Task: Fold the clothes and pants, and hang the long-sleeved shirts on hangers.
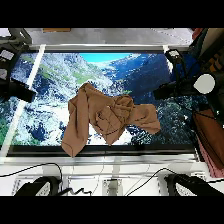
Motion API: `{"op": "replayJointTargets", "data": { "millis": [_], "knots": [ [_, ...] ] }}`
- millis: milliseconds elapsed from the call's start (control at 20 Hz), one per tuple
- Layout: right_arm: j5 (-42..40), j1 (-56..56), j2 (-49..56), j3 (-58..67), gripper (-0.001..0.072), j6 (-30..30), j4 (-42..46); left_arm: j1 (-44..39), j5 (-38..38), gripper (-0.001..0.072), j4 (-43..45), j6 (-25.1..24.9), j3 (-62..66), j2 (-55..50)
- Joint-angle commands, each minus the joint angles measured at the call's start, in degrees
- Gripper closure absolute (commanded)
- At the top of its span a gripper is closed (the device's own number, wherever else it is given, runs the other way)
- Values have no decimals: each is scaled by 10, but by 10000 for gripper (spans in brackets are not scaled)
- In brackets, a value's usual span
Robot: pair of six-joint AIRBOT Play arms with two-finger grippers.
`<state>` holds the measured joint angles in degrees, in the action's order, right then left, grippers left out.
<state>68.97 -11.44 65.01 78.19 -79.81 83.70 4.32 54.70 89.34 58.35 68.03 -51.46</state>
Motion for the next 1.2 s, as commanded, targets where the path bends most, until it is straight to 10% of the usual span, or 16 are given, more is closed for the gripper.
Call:
{"op": "replayJointTargets", "data": {
  "millis": [0, 800, 1050, 1150],
  "knots": [
    [0, 0, 0, 0, 674, 0, 0, 1, 0, 694, 0, 0, 0, 0],
    [154, -2, 1, -94, 674, -9, -176, 1, 63, 693, -194, 122, -87, 3],
    [-3, -70, 1, -249, 671, -50, -317, 1, -3, 693, -260, 119, -201, 34],
    [-108, -118, 3, -275, 484, -49, -344, 1, -6, 692, -259, 119, -220, 40]
  ]
}}
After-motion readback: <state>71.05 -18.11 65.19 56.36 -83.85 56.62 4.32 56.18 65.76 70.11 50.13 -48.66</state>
